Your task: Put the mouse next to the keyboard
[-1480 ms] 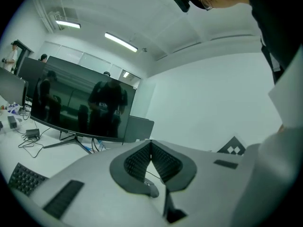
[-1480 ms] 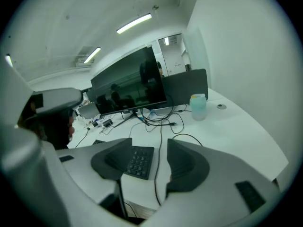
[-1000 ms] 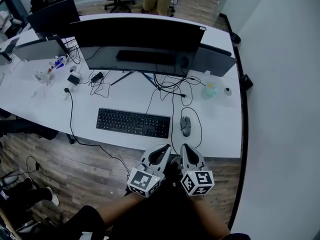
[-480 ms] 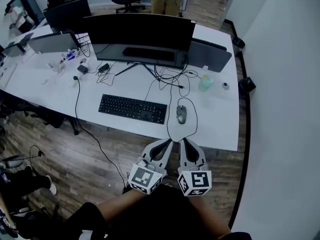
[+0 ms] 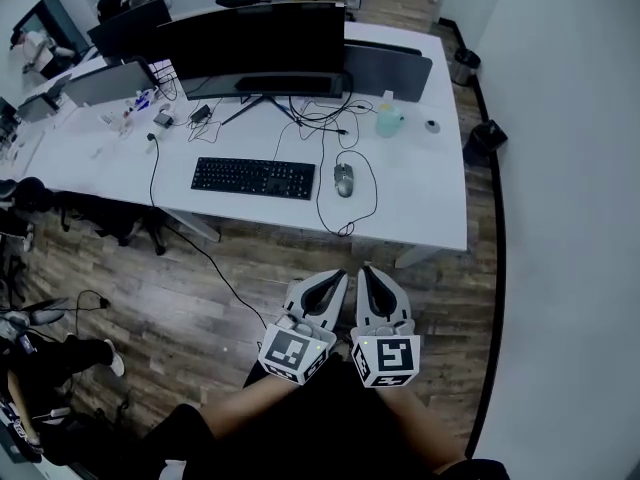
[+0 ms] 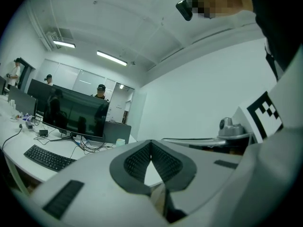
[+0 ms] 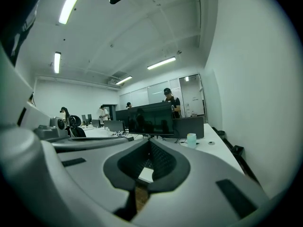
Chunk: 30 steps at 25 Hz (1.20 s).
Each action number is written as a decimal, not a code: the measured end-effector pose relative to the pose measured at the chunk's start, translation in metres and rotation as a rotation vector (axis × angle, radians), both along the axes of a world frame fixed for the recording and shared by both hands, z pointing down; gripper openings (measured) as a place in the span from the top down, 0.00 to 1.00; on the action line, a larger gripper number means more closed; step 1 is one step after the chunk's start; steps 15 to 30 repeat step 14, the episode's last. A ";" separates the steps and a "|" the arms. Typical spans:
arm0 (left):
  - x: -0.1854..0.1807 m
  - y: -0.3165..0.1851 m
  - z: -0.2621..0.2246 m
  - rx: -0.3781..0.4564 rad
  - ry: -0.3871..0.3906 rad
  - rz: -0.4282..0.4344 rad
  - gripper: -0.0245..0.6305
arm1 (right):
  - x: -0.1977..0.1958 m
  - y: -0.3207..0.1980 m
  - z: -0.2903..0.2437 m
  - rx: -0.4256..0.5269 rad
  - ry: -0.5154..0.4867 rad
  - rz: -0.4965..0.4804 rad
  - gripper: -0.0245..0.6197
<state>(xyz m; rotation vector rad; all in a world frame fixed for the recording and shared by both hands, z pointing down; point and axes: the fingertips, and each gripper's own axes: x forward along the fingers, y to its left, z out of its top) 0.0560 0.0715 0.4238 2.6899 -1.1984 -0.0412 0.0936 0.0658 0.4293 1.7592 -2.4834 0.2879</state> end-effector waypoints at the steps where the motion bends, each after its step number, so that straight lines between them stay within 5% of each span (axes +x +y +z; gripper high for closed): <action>1: 0.003 0.008 0.000 0.004 -0.005 0.002 0.96 | 0.004 0.008 0.001 0.000 0.000 0.003 0.93; 14: 0.019 0.064 0.000 0.002 -0.021 0.024 0.96 | 0.023 0.066 -0.002 0.009 0.016 -0.005 0.93; 30: 0.019 0.064 0.000 0.002 -0.021 0.024 0.96 | 0.023 0.066 -0.002 0.009 0.016 -0.005 0.93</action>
